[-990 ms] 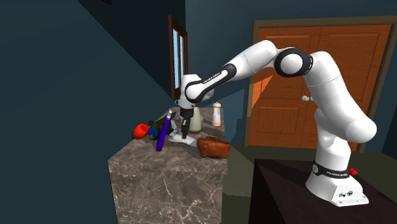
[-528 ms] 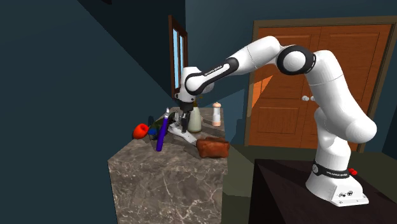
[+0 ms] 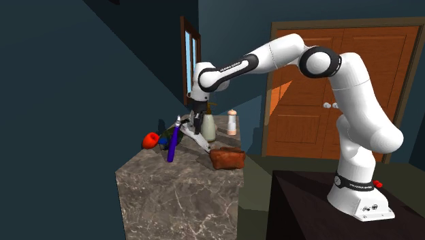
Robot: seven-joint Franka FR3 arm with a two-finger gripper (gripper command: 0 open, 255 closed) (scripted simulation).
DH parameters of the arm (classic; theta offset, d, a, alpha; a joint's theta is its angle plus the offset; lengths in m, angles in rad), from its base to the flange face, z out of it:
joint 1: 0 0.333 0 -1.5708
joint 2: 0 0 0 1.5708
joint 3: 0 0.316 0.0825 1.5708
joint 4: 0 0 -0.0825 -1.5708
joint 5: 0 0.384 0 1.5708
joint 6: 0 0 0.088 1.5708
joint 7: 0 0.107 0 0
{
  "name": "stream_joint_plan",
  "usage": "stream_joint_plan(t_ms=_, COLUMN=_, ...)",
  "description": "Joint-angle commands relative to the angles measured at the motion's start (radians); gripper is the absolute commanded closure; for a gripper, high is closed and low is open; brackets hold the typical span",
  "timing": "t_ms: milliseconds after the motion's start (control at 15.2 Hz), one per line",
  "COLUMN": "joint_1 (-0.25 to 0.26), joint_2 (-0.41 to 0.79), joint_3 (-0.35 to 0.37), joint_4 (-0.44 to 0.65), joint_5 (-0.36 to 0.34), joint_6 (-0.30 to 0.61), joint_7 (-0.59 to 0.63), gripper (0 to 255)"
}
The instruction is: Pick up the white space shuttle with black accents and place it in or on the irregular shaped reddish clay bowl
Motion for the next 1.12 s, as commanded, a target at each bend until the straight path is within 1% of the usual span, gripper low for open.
stream_joint_plan(t_ms=0, joint_1=-0.001, joint_2=-0.005, joint_3=-0.001, joint_4=0.023, joint_5=-0.003, joint_6=-0.027, joint_7=0.003, gripper=255)
stream_joint_plan(t_ms=462, joint_1=-0.002, joint_2=-0.021, joint_3=-0.005, joint_4=0.087, joint_5=-0.011, joint_6=-0.106, joint_7=0.012, gripper=255)
stream_joint_plan(t_ms=726, joint_1=0.028, joint_2=-0.199, joint_3=-0.017, joint_4=-0.176, joint_5=-0.049, joint_6=-0.016, joint_7=0.017, gripper=255)
stream_joint_plan(t_ms=1056, joint_1=0.047, joint_2=-0.403, joint_3=-0.023, joint_4=-0.447, joint_5=-0.105, joint_6=0.059, joint_7=0.038, gripper=255)
